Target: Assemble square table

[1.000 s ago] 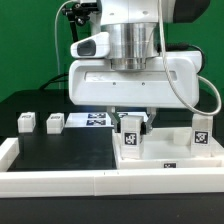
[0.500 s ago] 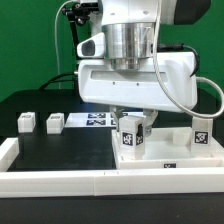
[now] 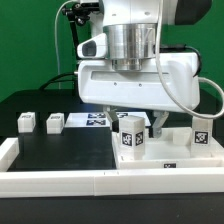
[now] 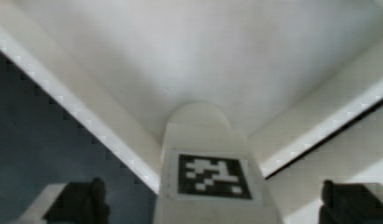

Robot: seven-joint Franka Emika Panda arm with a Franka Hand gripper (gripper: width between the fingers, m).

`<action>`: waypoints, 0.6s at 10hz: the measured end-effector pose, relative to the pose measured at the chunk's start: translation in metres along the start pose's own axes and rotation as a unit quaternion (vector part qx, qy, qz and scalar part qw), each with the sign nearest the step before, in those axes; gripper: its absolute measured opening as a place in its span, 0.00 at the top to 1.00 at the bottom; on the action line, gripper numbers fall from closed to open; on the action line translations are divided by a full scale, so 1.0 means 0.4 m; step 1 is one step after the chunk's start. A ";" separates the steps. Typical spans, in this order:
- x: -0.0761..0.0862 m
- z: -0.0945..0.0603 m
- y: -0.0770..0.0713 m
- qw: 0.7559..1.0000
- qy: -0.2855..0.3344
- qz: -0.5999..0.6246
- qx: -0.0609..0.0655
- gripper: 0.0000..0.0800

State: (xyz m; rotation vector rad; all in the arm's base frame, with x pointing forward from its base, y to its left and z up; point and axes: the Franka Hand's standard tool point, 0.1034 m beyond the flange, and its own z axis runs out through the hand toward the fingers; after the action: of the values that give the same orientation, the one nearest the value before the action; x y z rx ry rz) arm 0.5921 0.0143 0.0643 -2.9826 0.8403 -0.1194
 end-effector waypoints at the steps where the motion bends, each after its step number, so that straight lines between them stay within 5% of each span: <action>1: 0.000 0.000 0.001 0.999 -0.001 -0.050 0.000 0.21; 6: -0.006 -0.002 0.003 0.963 -0.008 -0.271 -0.003 0.19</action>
Offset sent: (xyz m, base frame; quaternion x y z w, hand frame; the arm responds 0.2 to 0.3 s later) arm -0.0038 0.0059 0.0045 0.0006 -0.0146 -0.2300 0.9731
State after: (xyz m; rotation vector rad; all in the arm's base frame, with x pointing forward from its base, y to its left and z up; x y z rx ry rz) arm 0.5896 0.0146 0.0648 -3.1233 0.0019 -0.1061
